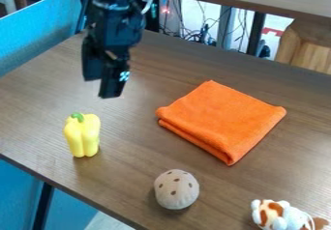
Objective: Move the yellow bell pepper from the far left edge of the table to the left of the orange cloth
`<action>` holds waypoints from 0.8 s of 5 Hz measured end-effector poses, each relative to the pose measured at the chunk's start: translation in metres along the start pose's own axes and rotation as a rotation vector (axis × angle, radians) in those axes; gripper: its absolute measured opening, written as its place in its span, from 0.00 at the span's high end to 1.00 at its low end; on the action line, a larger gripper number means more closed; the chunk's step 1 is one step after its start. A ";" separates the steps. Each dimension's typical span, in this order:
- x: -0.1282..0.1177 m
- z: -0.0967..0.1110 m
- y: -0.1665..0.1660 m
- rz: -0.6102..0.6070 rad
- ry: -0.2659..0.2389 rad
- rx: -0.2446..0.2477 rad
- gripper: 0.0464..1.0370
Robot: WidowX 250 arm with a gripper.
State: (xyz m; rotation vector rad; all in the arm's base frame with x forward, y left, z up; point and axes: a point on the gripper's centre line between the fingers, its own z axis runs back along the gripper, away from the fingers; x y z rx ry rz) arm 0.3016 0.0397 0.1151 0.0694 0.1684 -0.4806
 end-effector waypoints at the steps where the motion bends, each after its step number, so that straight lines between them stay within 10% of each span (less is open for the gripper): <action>1: 0.023 0.005 -0.015 -0.044 -0.025 0.012 0.03; 4: 0.112 -0.006 -0.052 -0.169 -0.148 -0.019 0.03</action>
